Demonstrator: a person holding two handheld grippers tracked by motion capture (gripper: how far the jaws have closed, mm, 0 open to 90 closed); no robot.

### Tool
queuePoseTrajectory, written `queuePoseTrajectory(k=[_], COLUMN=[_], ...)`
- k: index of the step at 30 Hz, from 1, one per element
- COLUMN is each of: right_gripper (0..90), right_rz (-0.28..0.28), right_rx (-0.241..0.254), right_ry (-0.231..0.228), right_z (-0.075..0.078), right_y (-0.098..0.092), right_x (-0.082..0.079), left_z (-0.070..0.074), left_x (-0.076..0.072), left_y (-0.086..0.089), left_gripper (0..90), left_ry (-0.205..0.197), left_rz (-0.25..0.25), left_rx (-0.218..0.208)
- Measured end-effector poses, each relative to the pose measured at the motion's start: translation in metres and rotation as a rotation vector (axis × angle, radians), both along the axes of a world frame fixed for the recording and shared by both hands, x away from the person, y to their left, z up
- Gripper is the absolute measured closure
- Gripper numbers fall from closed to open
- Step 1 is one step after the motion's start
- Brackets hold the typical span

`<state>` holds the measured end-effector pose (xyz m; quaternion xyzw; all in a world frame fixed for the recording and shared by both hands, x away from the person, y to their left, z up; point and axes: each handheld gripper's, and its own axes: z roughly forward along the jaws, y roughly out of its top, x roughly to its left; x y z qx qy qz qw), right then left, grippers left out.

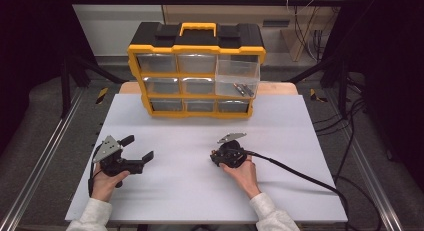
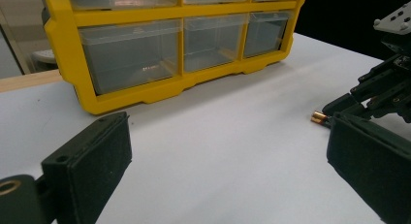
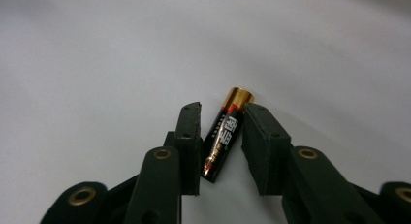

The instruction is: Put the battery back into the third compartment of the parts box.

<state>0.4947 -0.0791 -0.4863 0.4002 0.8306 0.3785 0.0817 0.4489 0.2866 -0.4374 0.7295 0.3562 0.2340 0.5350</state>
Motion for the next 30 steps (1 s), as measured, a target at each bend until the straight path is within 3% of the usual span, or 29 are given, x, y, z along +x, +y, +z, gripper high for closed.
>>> queuePoseTrajectory(k=[5, 15, 30], right_gripper=[76.6, 77.2, 77.2], right_rz=[-0.001, -0.005, 0.006], right_rx=[-0.007, -0.012, 0.063], right_ry=[0.006, 0.006, -0.078], right_z=[0.000, 0.003, 0.044], right_y=[0.000, -0.002, -0.021], right_x=[0.000, -0.001, -0.007], left_z=[0.000, 0.000, 0.000], left_x=[0.000, 0.000, 0.000], left_y=[0.000, 0.000, 0.000], left_gripper=[1.9, 1.9, 1.9], left_ry=[0.001, 0.000, 0.001], left_rz=[0.001, 0.002, 0.000], left_rx=[-0.003, -0.007, -0.003])
